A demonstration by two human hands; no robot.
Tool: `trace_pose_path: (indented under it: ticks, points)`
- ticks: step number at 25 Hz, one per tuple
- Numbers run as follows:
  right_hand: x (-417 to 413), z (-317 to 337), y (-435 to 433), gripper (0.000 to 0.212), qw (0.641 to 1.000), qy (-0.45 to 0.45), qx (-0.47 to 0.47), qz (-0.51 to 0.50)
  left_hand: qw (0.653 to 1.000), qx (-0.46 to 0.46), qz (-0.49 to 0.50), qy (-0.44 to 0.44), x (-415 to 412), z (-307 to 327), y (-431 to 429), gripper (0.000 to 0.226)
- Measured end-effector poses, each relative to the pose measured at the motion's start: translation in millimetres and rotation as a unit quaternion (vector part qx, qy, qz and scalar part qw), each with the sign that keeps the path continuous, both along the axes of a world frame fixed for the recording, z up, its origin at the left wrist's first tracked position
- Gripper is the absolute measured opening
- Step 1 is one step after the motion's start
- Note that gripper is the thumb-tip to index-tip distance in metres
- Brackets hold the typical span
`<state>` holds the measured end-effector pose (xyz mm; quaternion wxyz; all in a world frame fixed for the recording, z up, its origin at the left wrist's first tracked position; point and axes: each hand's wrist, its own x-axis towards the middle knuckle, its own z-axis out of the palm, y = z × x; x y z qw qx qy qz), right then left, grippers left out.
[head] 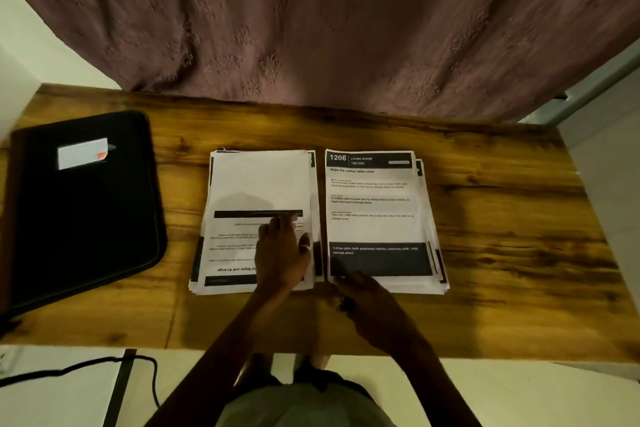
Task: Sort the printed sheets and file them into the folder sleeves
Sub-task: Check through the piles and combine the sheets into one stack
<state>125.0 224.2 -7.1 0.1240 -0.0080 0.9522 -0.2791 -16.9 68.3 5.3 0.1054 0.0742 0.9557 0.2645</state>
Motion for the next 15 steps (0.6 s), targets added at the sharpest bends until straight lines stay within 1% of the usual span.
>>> trace_pose_path:
  ticks: [1,3,7,9,11,13,15]
  points:
    - [7.4,-9.6,-6.8,0.057,1.0,-0.004,0.016,0.022,1.0,-0.004,-0.001,0.0,3.8,-2.4,-11.7,0.051]
    - [15.6,-20.2,-16.3,0.061,0.999,-0.011,0.033,0.036,1.0,-0.015,-0.009,0.003,8.4,-7.2,-33.4,0.052]
    - [11.1,-10.4,-26.2,0.058,0.999,-0.006,0.047,0.015,0.999,-0.036,-0.037,0.014,7.8,-11.6,-61.7,0.053]
    - [7.8,-2.3,-24.9,0.058,0.998,-0.038,0.049,0.0,0.999,-0.03,-0.038,0.004,6.7,-11.9,-65.9,0.053]
    - [-0.5,11.6,-26.6,0.057,0.997,-0.07,0.013,-0.029,0.999,-0.016,-0.028,-0.008,-0.1,-11.5,-79.1,0.052]
    - [-18.7,36.2,-30.0,0.046,0.993,-0.075,-0.014,-0.087,1.0,-0.003,-0.004,-0.003,-13.6,-10.6,-94.9,0.049]
    - [-49.9,54.7,-37.2,0.035,0.99,-0.041,-0.003,-0.138,0.999,0.012,0.043,-0.007,-32.9,-6.2,-110.7,0.048]
